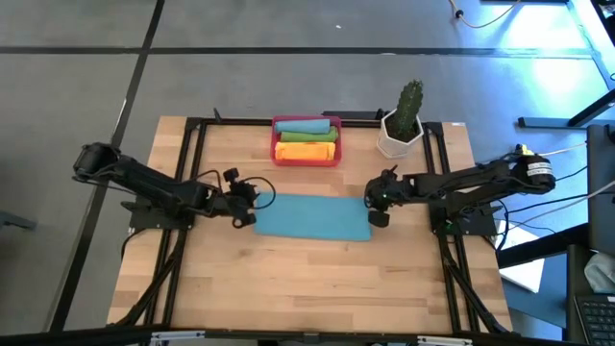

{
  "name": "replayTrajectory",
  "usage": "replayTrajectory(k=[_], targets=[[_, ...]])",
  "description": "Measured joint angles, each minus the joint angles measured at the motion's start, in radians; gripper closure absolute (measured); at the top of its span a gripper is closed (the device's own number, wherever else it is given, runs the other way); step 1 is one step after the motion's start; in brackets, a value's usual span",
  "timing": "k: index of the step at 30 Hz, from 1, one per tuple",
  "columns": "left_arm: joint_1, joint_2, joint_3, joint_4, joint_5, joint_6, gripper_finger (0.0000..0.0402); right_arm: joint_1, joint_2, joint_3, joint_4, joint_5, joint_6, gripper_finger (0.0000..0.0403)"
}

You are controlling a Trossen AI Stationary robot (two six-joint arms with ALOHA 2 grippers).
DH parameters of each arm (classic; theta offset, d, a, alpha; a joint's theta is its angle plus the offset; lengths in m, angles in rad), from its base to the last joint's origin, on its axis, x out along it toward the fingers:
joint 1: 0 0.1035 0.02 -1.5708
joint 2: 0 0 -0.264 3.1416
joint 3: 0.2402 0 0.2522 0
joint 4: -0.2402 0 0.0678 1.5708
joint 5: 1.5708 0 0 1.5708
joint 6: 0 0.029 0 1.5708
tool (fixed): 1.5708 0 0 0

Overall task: Roll microfiber towels into tight, uniform cylinder then place into a basket
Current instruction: Roll the blue towel

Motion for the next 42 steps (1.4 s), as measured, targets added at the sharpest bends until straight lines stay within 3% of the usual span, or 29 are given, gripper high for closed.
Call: replayTrajectory(k=[6,12,16,22,31,36,42], targets=[[-0.006,-0.004,0.066,0.026,0.002,-0.001,0.0281,-0.001,-0.072,0.015,-0.075,0.025,-0.009,0.0268],[-0.048,0.058,0.077,0.393,0.164,0.021,0.0282,-0.001,-0.137,0.021,-0.061,0.037,-0.037,0.0258],[-0.09,0.185,0.085,0.542,0.196,0.05,0.0282,-0.001,-0.138,0.021,-0.039,0.022,-0.073,0.0265],[-0.143,0.293,0.109,0.435,0.197,-0.093,0.0282,0.012,-0.133,0.02,-0.032,-0.162,-0.072,0.0288],[-0.105,0.376,0.109,0.178,0.203,-0.304,0.0282,0.059,0.011,0.019,0.004,-0.175,-0.053,0.0334],[-0.039,0.413,0.114,0.2,0.245,-0.26,0.0283,0.062,0.113,0.02,0.031,-0.21,-0.031,0.0354],[0.041,0.413,0.113,0.197,0.251,-0.086,0.0282,0.12,0.162,0.025,0.053,-0.326,0.021,0.037]])
